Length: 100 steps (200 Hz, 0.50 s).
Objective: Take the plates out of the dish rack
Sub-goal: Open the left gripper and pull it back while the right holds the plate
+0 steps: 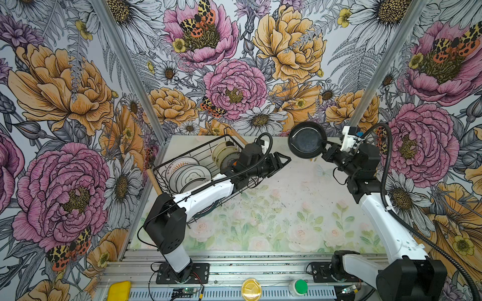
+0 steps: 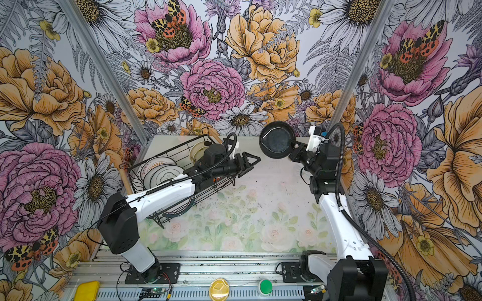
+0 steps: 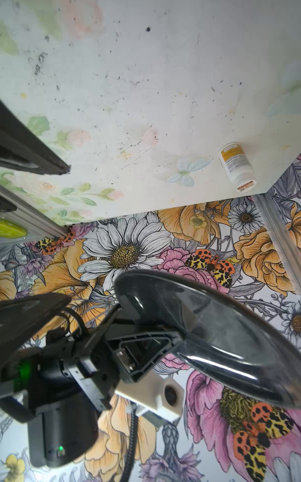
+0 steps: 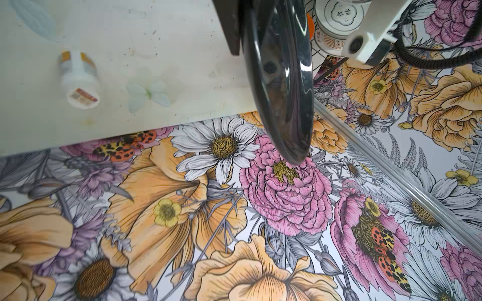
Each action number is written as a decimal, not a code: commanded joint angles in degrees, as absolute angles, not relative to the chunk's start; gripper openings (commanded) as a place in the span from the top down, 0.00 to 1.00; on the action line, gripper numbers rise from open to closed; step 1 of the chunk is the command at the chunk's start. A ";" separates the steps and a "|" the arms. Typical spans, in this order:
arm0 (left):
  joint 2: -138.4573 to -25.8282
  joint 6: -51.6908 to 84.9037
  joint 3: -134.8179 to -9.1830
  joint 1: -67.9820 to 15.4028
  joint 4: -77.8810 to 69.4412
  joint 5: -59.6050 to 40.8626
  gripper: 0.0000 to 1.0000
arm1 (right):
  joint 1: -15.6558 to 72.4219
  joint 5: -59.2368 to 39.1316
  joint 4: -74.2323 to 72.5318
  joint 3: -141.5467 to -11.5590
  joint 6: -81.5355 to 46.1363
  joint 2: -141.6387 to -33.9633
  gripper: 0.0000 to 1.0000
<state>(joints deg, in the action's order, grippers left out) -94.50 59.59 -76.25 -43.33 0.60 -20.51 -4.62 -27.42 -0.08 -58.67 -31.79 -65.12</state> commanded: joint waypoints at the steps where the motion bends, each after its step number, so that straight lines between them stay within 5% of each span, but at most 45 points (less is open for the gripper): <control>1: -90.97 50.79 -74.94 -42.01 8.57 -20.70 0.17 | -8.68 -24.89 7.36 -61.37 -23.99 -66.16 1.00; 40: -85.00 40.43 -72.22 -39.52 16.67 -21.22 0.02 | -14.21 -15.56 15.58 -60.19 -26.34 -66.56 1.00; 100: -72.36 32.47 -64.93 -31.23 22.17 -16.19 0.01 | -18.86 -20.62 25.39 -52.08 -39.40 -69.63 1.00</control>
